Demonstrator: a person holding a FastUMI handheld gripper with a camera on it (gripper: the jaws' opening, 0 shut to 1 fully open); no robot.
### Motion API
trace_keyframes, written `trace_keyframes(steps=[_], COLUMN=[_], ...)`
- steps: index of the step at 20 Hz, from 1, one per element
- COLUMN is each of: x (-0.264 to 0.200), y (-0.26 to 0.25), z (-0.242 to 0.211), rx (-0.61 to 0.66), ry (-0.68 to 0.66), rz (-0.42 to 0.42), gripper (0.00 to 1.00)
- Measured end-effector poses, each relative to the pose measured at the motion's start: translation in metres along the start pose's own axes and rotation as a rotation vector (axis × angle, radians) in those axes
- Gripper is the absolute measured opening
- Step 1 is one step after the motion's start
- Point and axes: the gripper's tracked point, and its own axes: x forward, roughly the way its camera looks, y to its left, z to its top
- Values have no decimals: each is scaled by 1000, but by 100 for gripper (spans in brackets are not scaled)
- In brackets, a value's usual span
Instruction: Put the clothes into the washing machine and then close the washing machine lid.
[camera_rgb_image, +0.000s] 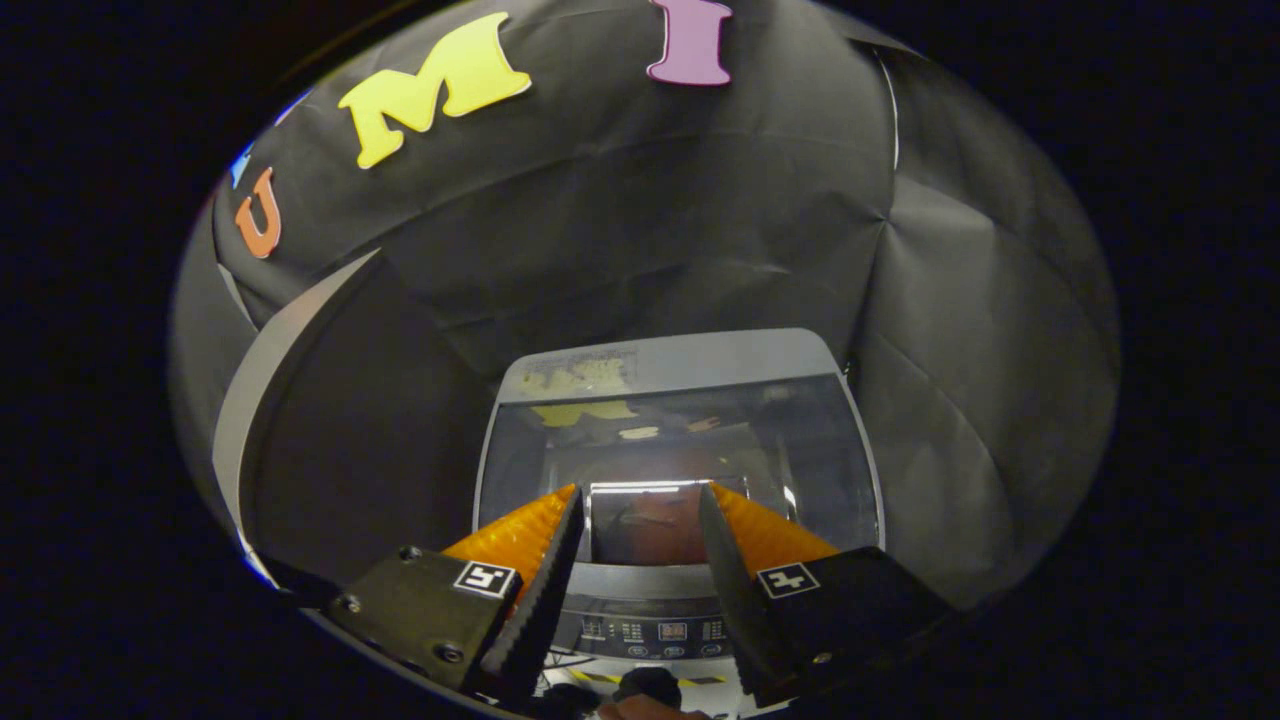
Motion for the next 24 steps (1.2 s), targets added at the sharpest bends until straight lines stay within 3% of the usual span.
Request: trace_keyframes(steps=[15,24], x=[-151,-306], y=[72,140], z=[-93,-140], rx=[19,-42], ry=[-161,-493], rz=[-86,-97], gripper=[74,74])
